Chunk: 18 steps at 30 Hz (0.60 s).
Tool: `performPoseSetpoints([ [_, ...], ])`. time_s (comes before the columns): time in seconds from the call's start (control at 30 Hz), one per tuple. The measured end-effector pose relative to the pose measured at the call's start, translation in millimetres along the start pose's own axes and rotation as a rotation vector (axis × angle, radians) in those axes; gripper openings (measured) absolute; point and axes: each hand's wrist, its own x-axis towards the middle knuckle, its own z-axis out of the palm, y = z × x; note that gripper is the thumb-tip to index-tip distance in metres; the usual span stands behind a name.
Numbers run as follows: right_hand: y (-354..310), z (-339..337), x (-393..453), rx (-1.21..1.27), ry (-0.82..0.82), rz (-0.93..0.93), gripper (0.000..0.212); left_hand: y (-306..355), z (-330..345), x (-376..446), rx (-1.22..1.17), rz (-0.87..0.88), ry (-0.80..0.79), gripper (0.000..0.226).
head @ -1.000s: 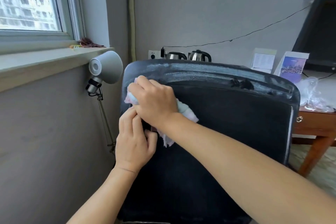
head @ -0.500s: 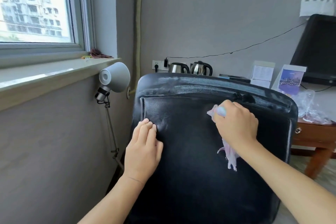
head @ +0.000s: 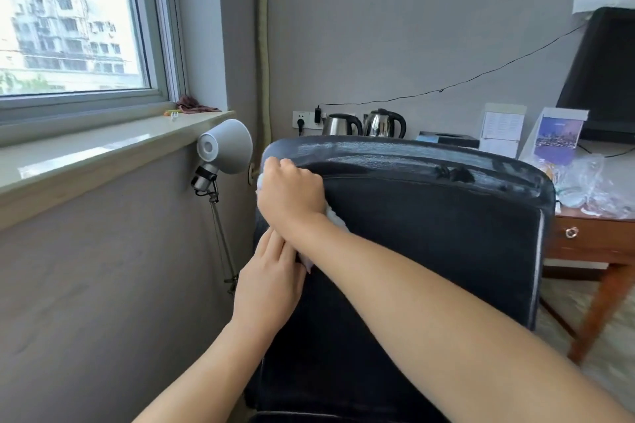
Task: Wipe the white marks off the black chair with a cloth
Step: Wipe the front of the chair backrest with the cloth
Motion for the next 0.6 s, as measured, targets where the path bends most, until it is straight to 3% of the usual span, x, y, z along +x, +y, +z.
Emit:
performPoseSetpoints([
  [0.1,31,-16,1,-0.029,-0.032,0.026,0.020,1,-2,2,0.109,0.071,-0.038,0.048],
  [0.23,92,-40,-13,-0.092,-0.019,0.183,0.020,4,0,1,0.105,-0.019,-0.138,0.058],
  [0.37,163,-62,-33,-0.206,-0.053,0.356,0.021,4,0,0,0.144,0.008,-0.156,0.059],
  [0.43,197,-72,-47,-0.252,-0.073,0.440,0.022,5,0,2,0.186,0.021,-0.150,0.054],
  [0.53,235,-82,-67,-0.298,-0.067,0.552,0.026,18,-8,10,0.262,0.039,-0.148,0.024],
  [0.6,252,-87,-76,-0.287,-0.053,0.628,0.031,30,-15,20,0.289,0.041,-0.170,0.021],
])
